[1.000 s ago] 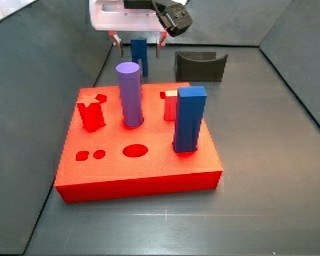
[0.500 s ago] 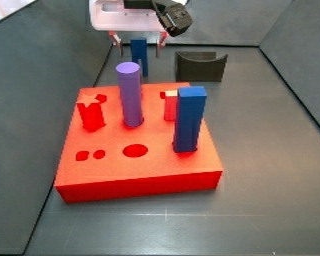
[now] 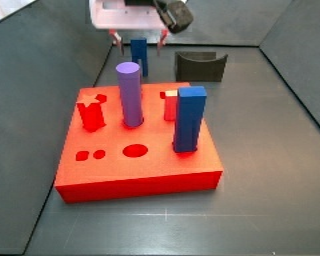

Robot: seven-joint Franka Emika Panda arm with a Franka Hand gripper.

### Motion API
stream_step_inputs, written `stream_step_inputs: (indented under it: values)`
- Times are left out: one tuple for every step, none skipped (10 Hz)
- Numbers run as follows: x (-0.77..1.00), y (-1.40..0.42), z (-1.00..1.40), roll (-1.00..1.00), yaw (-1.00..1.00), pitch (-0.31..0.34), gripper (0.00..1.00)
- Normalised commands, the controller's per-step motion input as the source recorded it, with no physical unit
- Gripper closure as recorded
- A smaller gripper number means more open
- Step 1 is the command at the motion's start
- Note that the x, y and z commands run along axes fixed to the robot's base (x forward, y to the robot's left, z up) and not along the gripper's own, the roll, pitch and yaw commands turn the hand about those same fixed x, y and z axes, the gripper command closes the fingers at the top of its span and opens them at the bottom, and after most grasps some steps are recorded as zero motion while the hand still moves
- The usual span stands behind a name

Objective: Pick up the square-circle object. Move up. Rotate the square-circle object. Place the square-circle object on the fixture. Regrasp the square-circle object. Move to above the board. Insert the square-circle object.
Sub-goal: Rotate the square-circle object.

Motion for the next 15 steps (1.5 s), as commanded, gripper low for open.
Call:
stream_step_inputs:
  values:
    - [-0.03,0.12,1.00,-0.22,-0.03,0.035,0.00]
    - [-0.02,0.09,0.91,-0.21,-0.04,0.045,0.00]
    - [-0.01,0.07,0.73,-0.20,-0.04,0.051,0.00]
    - [-0.01,0.05,0.49,-0.18,-0.04,0.056,0.00]
    - [0.00,0.04,0.37,-0.17,-0.04,0.057,0.00]
    - [0.00,0.00,0.00,-0.01,1.00,0.006,0.00]
    - [0.01,-0.01,-0.08,-0.01,1.00,0.005,0.00]
    - [0.03,-0.02,-0.06,-0.01,1.00,0.004,0.00]
    - [0.03,-0.01,-0.04,-0.01,1.00,0.004,0.00]
    - [0.03,-0.01,-0.04,-0.01,1.00,0.004,0.00]
    - [0.03,-0.01,-0.03,-0.01,1.00,0.004,0.00]
    - [0.03,-0.01,-0.03,-0.01,1.00,0.004,0.00]
    - [0.03,-0.01,-0.03,-0.01,1.00,0.004,0.00]
    - [0.03,-0.01,-0.03,-0.01,1.00,0.004,0.00]
    - [0.04,-0.01,-0.03,-0.01,1.00,0.004,0.00]
